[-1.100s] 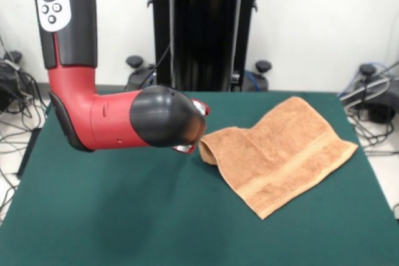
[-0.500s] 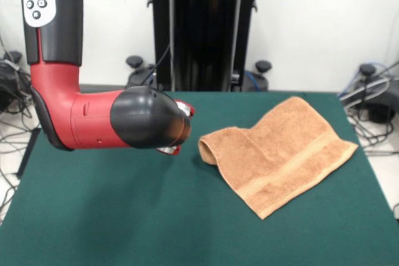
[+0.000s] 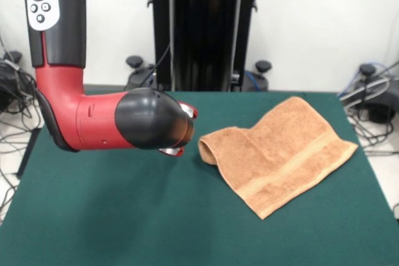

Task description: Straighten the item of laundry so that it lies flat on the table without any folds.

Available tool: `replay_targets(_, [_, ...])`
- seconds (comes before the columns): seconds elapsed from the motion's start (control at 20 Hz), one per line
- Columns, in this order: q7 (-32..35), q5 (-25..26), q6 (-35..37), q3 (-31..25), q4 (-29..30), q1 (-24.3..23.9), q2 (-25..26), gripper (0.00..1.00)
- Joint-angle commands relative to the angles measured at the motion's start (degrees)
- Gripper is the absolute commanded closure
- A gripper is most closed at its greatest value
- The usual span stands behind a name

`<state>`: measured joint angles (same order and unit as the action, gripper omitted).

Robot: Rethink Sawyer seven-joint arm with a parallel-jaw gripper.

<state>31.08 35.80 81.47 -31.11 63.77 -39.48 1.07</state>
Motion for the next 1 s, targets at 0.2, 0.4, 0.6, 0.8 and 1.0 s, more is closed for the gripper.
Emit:
replay_targets(0.2, [2.73, -0.96, -8.19, 0.1, 4.17, 0.99, 1.56, 0.0])
replay_targets(0.4, [10.59, -1.47, -16.66, -0.91, 10.52, 2.17, -5.37, 0.0])
replay_targets(0.6, [18.59, -3.54, -23.66, -1.34, 16.79, 3.6, -11.3, 0.0])
replay_targets(0.8, [22.02, -6.48, -29.98, -1.22, 19.1, 4.89, -12.45, 0.0])
replay_targets(1.0, [21.01, -9.27, -32.67, 0.76, 18.3, 6.71, -10.81, 0.0])
